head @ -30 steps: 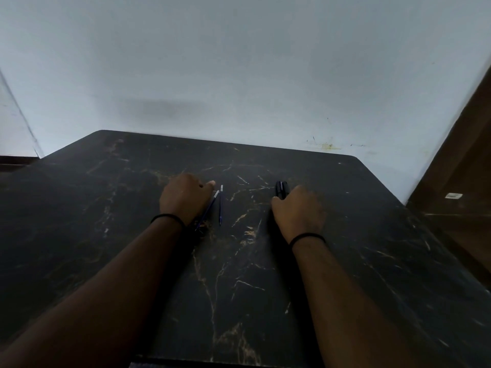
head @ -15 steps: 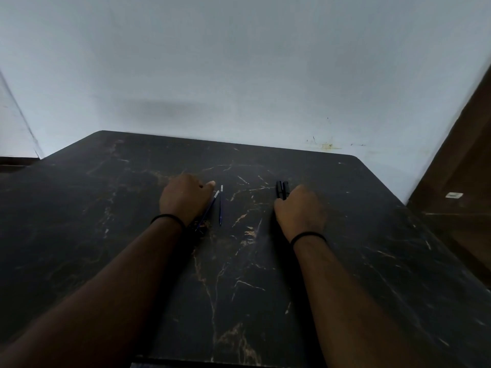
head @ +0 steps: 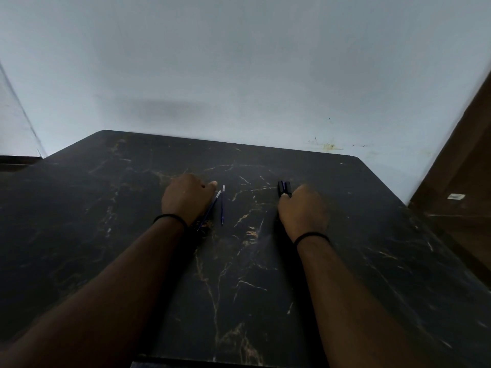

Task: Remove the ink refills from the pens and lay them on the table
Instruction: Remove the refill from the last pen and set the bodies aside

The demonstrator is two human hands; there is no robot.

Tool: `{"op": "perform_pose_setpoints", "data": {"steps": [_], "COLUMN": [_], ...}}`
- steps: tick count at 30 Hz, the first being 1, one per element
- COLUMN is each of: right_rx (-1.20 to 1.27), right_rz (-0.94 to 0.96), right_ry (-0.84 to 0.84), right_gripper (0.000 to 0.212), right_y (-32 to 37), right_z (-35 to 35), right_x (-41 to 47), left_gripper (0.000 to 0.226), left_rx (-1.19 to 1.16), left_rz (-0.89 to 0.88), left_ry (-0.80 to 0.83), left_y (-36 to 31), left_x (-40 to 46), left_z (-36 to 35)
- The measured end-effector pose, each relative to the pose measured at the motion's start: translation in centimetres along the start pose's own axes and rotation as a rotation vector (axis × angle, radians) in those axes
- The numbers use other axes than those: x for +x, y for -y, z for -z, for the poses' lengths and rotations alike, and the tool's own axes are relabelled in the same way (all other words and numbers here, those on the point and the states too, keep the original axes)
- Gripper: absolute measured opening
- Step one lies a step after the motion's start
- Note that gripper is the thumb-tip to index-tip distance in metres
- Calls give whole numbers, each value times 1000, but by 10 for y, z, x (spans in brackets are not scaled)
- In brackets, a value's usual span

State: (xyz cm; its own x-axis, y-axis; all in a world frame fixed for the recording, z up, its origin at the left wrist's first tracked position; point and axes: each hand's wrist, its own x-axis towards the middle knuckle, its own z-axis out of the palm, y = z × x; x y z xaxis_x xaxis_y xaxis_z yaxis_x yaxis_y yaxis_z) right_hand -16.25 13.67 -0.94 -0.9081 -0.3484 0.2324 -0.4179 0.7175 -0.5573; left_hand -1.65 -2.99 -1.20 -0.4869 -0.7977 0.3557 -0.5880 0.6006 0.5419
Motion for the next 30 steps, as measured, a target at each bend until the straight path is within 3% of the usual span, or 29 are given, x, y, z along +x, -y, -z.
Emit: {"op": "perform_pose_setpoints", "data": {"steps": [30], "right_rx": [18], "right_rz": [11], "right_ry": [-35], "right_gripper": [42], "right_y": [4], "right_z": [1], "right_x": [-6], "left_gripper": [55], "left_rx": [46], "left_rz": [-3], "left_ry": [1], "left_y": [-1], "left_x": [1], "left_z": [1]}}
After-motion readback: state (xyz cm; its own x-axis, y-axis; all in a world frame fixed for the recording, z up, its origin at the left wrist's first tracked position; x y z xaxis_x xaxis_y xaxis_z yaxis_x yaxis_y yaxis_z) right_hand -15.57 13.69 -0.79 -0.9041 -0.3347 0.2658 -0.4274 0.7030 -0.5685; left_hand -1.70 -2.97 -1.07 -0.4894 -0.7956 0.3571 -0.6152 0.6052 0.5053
